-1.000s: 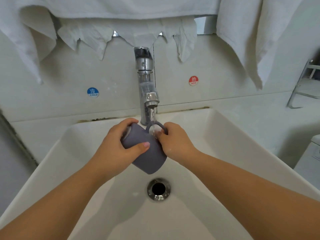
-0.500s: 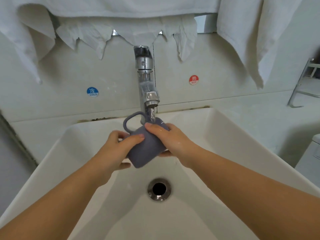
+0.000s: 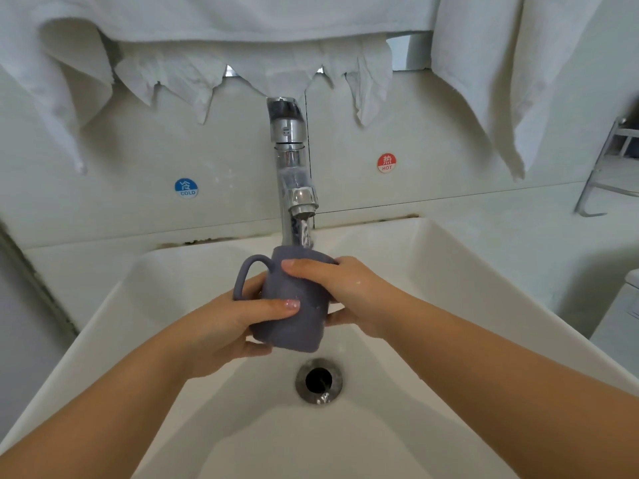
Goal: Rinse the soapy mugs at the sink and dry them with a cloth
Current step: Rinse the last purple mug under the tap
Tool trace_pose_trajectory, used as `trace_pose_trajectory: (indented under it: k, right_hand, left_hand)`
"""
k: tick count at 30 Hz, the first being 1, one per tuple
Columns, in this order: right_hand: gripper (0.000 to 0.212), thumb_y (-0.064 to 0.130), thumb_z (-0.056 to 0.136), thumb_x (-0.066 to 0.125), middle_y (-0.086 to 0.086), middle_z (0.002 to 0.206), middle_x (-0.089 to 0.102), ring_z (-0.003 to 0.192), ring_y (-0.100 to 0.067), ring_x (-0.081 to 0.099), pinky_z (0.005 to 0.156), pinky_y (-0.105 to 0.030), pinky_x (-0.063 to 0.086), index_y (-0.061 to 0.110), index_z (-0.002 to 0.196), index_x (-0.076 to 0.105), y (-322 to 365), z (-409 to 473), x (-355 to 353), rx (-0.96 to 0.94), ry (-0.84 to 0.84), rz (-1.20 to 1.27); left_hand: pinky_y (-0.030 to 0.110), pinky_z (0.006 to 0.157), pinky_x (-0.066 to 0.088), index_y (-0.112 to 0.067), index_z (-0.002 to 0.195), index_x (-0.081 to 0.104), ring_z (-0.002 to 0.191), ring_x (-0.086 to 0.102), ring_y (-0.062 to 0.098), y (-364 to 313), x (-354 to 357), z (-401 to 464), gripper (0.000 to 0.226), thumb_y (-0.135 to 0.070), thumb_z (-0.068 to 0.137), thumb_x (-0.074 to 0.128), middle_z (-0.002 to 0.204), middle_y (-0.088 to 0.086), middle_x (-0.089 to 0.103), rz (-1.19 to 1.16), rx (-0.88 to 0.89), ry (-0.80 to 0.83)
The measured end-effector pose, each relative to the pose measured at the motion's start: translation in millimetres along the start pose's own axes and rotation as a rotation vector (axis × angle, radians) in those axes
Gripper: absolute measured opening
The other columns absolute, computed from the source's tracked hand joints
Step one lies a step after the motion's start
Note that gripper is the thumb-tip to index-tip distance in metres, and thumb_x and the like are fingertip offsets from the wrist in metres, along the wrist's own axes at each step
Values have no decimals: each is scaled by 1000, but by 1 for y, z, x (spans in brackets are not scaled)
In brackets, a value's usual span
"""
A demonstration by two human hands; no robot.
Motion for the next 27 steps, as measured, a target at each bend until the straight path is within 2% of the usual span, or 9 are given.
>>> trace_pose_trajectory:
  k: [2, 5, 9, 13, 15, 18, 22, 25, 27]
  right_hand:
    - [61, 38, 72, 81, -2, 110, 68, 97, -17, 67, 79, -35, 58, 13, 121, 56, 6, -1, -4, -53, -3, -80]
    - [67, 27, 69, 85, 3, 110, 63, 98, -13, 63, 76, -27, 55, 16, 123, 49, 16, -6, -3, -193, -8, -261]
    - [67, 30, 72, 83, 3, 120, 59, 110, -17, 59, 93, -34, 52, 22, 126, 45, 15, -6, 7, -223, 118, -201]
    - [37, 30, 91, 63, 2, 124, 61, 116, -16, 56, 99, -35, 48, 25, 126, 53, 15, -2, -1, -137, 143, 1]
    - [29, 20, 92, 60, -1, 119, 63, 109, -16, 58, 91, -35, 52, 23, 120, 56, 10, 1, -9, -111, 81, -129]
    - [26, 4, 87, 61, -8, 100, 63, 77, -16, 62, 64, -24, 56, 14, 110, 53, 4, 3, -12, -137, 11, -393]
    - [7, 8, 92, 52, -11, 87, 65, 55, -22, 62, 47, -23, 52, 10, 98, 56, 9, 5, -19, -250, -131, -534]
    - [16, 20, 100, 44, -9, 74, 63, 47, -19, 58, 43, -25, 50, 13, 93, 57, 12, 5, -21, -306, -192, -546]
    - [11, 16, 99, 43, -5, 74, 59, 48, -17, 54, 42, -23, 46, 16, 100, 54, 10, 5, -15, -281, -160, -538]
  left_hand:
    - [43, 96, 44, -38, 117, 62, 105, 66, 13, 1, -5, -3, 73, -38, 47, 82, 112, -10, 72, -12, -42, 66]
    - [40, 87, 51, -37, 116, 63, 91, 67, 12, -5, -6, -6, 67, -29, 53, 83, 108, -7, 71, -5, -2, 74]
    - [17, 55, 51, -35, 120, 51, 90, 65, 16, -6, -9, 2, 70, -6, 67, 86, 111, -6, 64, 178, 174, -235]
    - [18, 69, 53, -41, 126, 48, 103, 64, 9, -11, -20, 2, 79, -7, 66, 86, 116, -18, 62, 271, 335, -339]
    - [9, 66, 50, -51, 122, 43, 97, 60, -6, -18, -20, -2, 82, -8, 67, 86, 112, -28, 58, 381, 383, -356]
    - [2, 66, 46, -60, 116, 41, 95, 56, -18, -26, -11, -6, 80, -12, 70, 85, 105, -36, 57, 542, 430, -329]
    - [28, 93, 53, -63, 122, 42, 109, 61, 1, -32, -4, -7, 83, -17, 68, 85, 116, -32, 59, 663, 482, -328]
    - [37, 94, 53, -62, 122, 41, 108, 61, 3, -38, -4, -9, 84, -18, 67, 85, 116, -28, 59, 721, 511, -368]
    - [37, 92, 53, -60, 122, 40, 107, 60, 3, -40, -7, -12, 82, -18, 67, 84, 114, -28, 59, 760, 524, -396]
Point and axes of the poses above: each hand's wrist, its own z-axis towards the middle knuckle, its own x-axis out of the palm, y = z × x, the point moved 7 cm from there along z, towards the middle knuckle
